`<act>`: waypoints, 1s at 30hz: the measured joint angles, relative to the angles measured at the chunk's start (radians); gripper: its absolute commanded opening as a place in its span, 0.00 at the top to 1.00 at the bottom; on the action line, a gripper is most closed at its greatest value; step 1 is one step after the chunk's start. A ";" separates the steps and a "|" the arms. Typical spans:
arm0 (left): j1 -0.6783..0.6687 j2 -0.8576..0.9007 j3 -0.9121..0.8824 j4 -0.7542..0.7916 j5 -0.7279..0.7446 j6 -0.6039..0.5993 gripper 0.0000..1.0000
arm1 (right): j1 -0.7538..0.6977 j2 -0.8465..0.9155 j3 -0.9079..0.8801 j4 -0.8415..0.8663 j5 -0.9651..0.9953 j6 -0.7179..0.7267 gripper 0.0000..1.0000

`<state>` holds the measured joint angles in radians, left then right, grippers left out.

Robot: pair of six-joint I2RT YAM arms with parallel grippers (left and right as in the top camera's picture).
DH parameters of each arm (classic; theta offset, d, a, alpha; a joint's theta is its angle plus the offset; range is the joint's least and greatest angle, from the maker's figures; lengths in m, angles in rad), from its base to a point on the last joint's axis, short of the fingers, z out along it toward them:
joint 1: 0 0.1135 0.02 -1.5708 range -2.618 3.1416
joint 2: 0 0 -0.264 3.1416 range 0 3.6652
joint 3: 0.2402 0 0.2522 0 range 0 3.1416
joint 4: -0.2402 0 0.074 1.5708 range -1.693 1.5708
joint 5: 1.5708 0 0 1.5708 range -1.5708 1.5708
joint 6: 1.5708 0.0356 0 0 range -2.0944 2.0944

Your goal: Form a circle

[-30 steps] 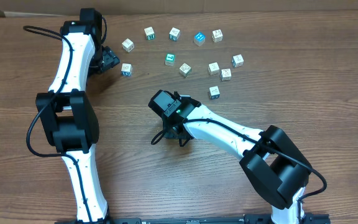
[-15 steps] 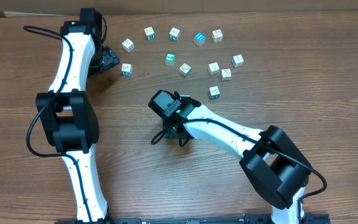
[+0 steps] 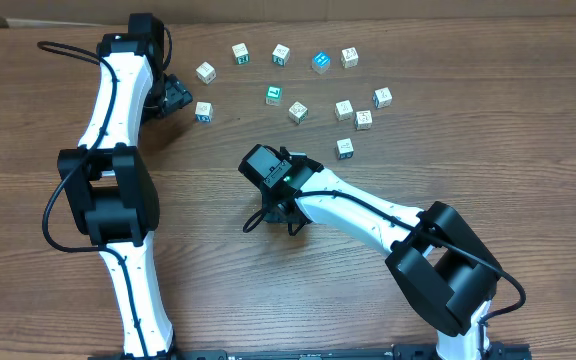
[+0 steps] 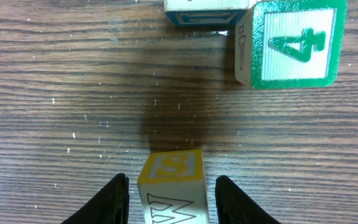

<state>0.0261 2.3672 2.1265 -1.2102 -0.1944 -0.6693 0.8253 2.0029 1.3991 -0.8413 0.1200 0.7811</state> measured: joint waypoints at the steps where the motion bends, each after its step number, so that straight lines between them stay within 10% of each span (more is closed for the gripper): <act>1: 0.000 0.000 0.000 0.000 0.000 0.000 0.00 | 0.000 0.000 0.000 0.000 0.000 -0.002 0.58; 30: 0.000 0.000 0.000 0.000 0.000 0.000 0.01 | 0.000 0.000 -0.019 0.016 0.000 -0.026 0.57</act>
<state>0.0261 2.3672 2.1265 -1.2102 -0.1944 -0.6693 0.8253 2.0033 1.3796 -0.8253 0.1200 0.7555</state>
